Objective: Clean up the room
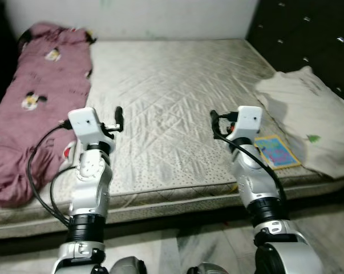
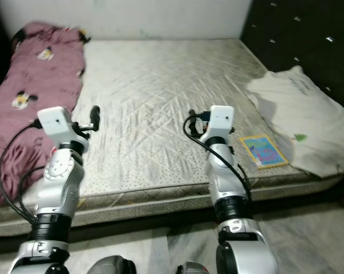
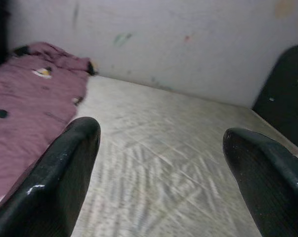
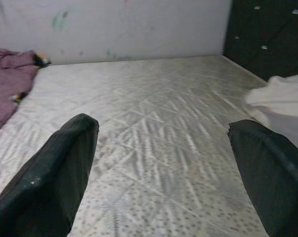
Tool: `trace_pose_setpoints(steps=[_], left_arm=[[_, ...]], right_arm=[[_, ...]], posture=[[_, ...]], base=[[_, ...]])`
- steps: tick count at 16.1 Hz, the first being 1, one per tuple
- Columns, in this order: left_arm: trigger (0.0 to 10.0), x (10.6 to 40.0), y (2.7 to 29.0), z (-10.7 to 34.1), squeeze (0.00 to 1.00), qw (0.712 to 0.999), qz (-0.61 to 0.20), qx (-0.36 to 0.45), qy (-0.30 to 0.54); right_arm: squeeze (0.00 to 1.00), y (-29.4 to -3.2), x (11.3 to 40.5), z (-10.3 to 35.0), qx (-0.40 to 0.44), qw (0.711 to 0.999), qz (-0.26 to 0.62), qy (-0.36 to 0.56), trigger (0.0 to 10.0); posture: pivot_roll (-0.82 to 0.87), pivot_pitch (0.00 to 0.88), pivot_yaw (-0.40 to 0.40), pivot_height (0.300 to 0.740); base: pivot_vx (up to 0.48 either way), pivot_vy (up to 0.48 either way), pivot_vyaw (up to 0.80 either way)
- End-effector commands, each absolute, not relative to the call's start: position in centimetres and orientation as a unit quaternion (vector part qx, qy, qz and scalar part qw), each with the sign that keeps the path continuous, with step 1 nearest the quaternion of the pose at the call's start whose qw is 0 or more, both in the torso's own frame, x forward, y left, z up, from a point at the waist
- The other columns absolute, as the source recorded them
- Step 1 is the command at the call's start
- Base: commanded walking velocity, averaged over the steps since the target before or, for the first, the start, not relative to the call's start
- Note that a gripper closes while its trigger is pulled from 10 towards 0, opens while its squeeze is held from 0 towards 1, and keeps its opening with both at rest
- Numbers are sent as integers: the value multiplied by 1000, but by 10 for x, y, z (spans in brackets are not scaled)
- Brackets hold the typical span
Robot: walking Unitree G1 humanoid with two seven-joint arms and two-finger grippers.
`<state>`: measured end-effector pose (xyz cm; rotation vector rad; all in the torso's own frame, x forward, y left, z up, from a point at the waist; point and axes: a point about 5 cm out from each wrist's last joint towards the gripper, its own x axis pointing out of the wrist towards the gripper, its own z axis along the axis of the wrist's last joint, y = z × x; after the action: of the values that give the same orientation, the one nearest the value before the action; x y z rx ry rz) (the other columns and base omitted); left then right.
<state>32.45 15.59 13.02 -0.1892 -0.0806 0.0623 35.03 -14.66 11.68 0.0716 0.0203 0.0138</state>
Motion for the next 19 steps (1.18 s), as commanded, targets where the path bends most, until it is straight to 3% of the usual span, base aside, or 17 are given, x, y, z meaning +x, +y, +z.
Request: trace_pose_setpoints(steps=[1,12,19], left_arm=[[10000,325,154,134,0,994,24,-95,-49],[10000,324,153,134,0,994,20,-96,-49],[10000,325,153,131,0,995,26,-84,-41]], right_arm=[[0,-147,353,120,36,999,9,8,10000],[0,-147,352,119,36,999,11,11,10000],[0,-147,352,118,37,999,11,13,10000]], posture=[[36,0,-36,740],[37,0,-37,740],[38,0,-36,740]], base=[[0,0,0],[358,0,0],[0,0,0]])
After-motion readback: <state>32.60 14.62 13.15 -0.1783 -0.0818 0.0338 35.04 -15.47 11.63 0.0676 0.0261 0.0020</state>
